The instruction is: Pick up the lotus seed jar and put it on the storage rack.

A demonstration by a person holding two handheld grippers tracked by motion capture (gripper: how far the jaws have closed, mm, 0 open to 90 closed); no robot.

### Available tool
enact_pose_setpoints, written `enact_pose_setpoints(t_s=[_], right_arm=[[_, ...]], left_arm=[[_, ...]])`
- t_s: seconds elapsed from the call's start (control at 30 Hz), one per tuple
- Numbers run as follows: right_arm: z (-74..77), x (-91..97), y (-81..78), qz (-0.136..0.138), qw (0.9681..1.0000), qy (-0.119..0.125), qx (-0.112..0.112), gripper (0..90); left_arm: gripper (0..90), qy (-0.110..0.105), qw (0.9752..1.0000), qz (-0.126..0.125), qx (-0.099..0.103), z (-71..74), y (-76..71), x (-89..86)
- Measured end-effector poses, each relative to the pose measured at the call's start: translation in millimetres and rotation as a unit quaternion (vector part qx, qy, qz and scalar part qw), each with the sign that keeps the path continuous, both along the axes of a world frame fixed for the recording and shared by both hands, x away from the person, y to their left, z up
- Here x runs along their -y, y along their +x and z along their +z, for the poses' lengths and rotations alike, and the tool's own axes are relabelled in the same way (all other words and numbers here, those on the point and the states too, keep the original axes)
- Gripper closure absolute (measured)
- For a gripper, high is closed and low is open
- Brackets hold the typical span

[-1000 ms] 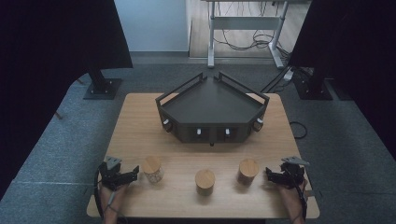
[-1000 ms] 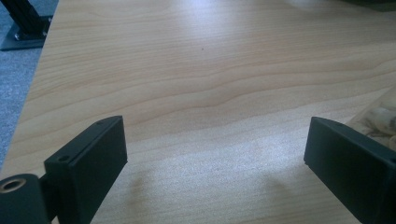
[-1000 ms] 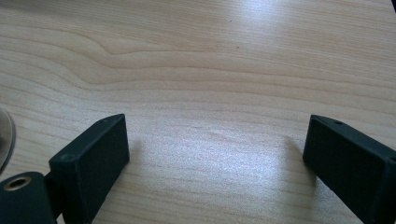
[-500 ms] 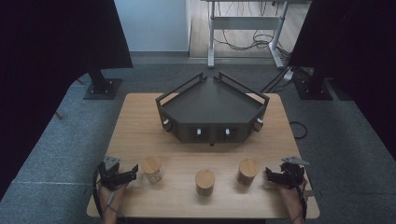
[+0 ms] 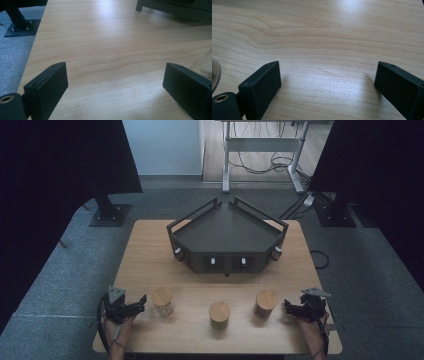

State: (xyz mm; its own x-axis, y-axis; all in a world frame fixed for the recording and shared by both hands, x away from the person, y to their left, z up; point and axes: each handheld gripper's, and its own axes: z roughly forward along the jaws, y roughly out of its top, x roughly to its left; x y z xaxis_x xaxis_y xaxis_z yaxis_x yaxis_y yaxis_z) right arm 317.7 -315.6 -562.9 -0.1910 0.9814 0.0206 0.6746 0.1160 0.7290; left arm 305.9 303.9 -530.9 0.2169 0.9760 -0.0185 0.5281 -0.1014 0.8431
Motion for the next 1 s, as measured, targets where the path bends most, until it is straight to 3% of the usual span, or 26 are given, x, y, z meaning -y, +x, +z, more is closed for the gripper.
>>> enact_pose_setpoints(t_s=[1.0], right_arm=[[0.0, -0.1, 0.0, 0.000, 1.0000, 0.000, 0.000, 6.2]], left_arm=[[6.1, -0.022, 0.9991, -0.005, 0.036, 13.1, -5.4, 0.6]])
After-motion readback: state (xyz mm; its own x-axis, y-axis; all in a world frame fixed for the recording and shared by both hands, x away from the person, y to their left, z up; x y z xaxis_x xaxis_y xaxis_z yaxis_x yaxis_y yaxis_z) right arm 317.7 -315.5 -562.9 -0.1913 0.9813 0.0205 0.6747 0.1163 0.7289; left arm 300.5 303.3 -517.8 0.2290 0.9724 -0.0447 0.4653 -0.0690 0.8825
